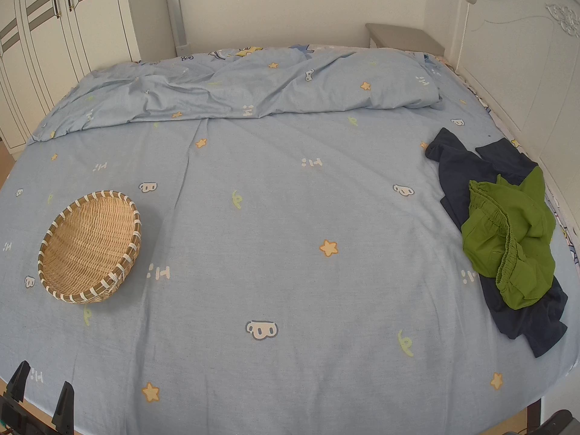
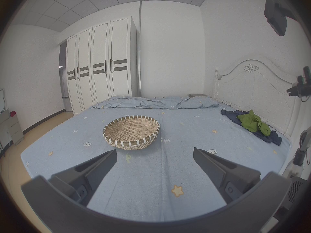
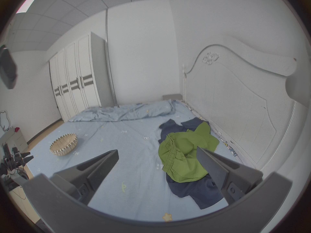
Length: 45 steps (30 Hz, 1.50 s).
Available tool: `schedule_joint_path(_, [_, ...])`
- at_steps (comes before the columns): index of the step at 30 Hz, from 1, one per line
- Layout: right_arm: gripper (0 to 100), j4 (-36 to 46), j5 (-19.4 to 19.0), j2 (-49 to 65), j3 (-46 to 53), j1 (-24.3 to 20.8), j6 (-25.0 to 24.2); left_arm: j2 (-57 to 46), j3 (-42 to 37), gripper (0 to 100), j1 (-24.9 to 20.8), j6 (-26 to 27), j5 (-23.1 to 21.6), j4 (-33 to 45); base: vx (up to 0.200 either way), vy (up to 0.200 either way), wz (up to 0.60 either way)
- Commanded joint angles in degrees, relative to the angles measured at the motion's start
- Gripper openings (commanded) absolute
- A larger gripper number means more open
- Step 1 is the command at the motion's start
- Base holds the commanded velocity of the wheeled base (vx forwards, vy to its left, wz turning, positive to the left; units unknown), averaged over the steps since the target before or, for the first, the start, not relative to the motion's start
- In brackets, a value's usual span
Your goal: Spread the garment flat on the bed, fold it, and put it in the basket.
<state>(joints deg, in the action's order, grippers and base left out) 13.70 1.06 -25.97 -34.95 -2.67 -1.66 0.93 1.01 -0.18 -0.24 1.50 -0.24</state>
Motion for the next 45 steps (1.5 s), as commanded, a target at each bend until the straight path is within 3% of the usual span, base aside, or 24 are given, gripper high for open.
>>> schedule_joint_path(1, [100, -0.8, 2.1, -38.8, -12.8, 6.0, 2.5, -0.9, -1.0, 100, 0.0, 0.0, 0.1, 0.0, 0.000, 0.000, 0.00])
schedule_joint_path(7, [100, 0.6, 6.8, -56.5, -23.5, 5.4, 3.9, -0.9, -1.0, 100, 0.0, 0.0, 0.0, 0.0, 0.000, 0.000, 0.00])
schedule_joint_path(12, [100, 1.9, 7.1, -69.8, -35.6, 5.9, 4.2, -0.9, -1.0, 100, 0.0, 0.0, 0.1, 0.0, 0.000, 0.000, 0.00])
schedule_joint_path(16, [100, 5.0, 7.2, -75.5, -38.7, 5.4, 3.9, -0.9, -1.0, 100, 0.0, 0.0, 0.1, 0.0, 0.000, 0.000, 0.00])
schedule_joint_path(45, [100, -4.4, 5.1, -79.5, -33.0, 7.0, 2.2, -0.9, -1.0, 100, 0.0, 0.0, 0.0, 0.0, 0.000, 0.000, 0.00])
